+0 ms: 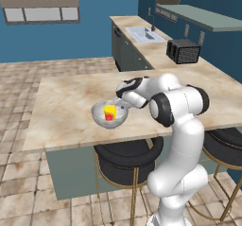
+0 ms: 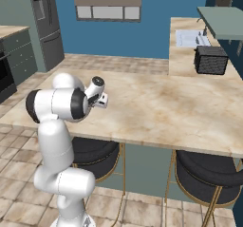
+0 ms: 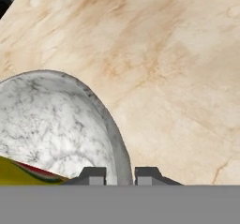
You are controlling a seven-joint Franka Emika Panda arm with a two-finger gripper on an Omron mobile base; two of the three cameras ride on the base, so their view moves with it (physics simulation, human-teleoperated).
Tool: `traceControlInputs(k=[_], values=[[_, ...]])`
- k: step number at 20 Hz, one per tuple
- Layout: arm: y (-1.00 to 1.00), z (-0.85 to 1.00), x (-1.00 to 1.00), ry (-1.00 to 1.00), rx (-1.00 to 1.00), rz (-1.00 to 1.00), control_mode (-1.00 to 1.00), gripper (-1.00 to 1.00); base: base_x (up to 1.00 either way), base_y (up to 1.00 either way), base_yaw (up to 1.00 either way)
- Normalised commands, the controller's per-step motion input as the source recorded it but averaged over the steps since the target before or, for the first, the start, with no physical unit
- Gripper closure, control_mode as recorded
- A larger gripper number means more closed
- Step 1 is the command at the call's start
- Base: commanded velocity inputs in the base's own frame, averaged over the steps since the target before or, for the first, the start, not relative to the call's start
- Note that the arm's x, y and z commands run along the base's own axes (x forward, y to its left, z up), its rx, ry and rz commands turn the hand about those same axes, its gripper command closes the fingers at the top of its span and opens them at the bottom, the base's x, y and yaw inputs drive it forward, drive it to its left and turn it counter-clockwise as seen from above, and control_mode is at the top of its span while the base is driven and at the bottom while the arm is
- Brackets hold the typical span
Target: Place the cup inside the bowl on the dining table and move the bowl to any counter.
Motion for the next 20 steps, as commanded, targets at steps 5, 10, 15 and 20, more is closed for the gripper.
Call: traceControlInputs(k=[5,10,15,20], values=[[0.00,0.42,0.01,0.03,0.00,0.00,-1.00,1.00,0.00,0.00,0.00],[0.00,0.37,0.00,0.01,0.00,0.00,-1.00,1.00,0.00,0.00,0.00],[0.00,0.35,0.00,0.00,0.03,0.00,-1.00,1.00,0.00,0.00,0.00],[-0.08,0.18,-0.08,0.00,0.10,0.00,-1.00,1.00,0.00,0.00,0.00]])
